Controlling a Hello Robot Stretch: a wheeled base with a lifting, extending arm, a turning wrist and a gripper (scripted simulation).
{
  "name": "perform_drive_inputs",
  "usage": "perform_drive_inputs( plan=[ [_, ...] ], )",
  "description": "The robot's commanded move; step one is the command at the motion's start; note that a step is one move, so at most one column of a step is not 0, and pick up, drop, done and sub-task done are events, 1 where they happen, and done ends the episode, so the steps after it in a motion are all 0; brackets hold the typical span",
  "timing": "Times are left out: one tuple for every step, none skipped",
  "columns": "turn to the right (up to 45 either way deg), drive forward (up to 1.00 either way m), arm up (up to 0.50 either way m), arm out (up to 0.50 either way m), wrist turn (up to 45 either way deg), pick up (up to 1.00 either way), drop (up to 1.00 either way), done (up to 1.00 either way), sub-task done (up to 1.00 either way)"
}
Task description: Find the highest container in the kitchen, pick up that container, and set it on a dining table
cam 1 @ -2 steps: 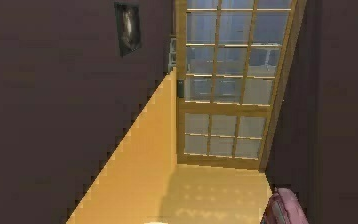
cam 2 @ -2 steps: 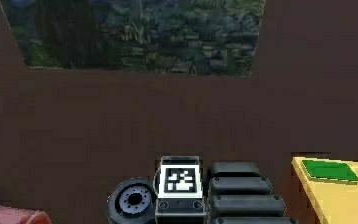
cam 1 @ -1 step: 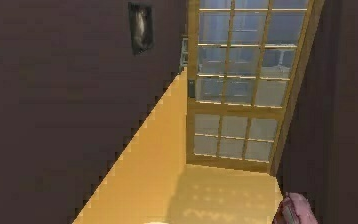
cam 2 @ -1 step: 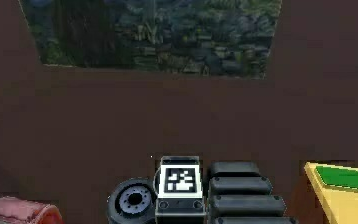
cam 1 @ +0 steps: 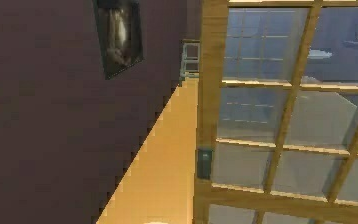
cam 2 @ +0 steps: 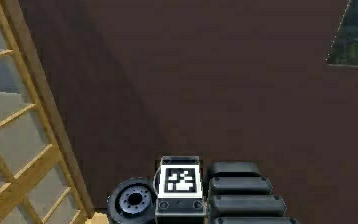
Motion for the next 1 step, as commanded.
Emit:
perform_drive_inputs(
  plan=[
    [0.0,0.65,0.0,0.0,0.0,0.0,0.0,0.0,0.0]
  ],
)
